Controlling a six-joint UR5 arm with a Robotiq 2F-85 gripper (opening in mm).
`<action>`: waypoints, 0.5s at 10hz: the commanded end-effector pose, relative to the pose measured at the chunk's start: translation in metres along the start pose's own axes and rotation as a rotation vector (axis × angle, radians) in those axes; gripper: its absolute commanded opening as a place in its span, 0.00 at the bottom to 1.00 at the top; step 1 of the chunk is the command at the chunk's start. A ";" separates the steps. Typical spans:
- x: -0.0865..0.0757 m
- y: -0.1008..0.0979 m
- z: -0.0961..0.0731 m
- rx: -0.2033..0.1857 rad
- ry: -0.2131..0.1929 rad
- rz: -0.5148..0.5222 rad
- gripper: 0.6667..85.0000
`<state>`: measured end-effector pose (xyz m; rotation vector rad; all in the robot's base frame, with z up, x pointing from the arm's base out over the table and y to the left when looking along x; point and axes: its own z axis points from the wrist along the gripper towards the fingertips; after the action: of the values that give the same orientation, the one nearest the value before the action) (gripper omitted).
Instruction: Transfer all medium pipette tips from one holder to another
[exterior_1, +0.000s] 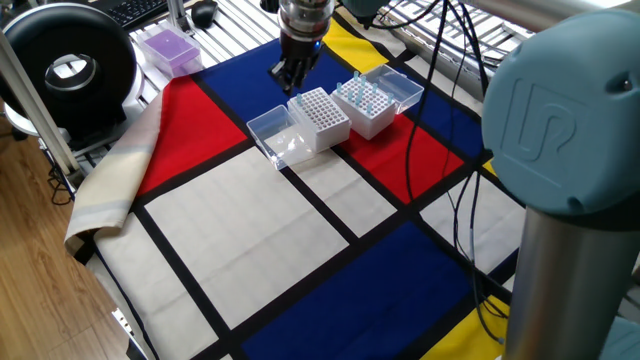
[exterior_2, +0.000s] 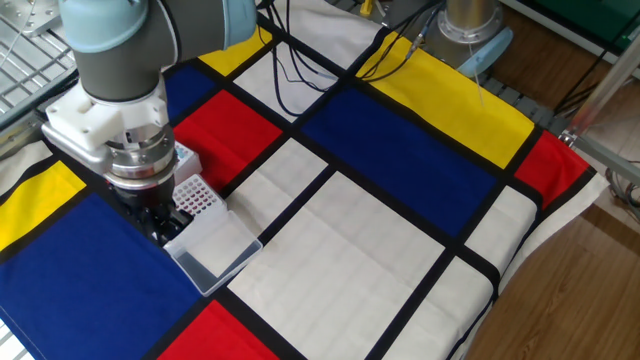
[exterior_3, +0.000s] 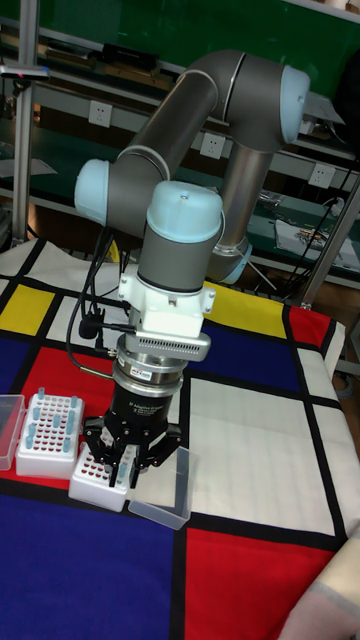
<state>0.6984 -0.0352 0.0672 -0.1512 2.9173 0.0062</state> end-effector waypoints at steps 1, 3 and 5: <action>0.003 0.002 0.000 -0.006 -0.007 0.020 0.34; 0.007 0.002 0.001 -0.006 -0.010 0.023 0.34; 0.010 0.000 0.001 -0.007 -0.011 0.022 0.34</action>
<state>0.6914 -0.0355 0.0639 -0.1351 2.9130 0.0054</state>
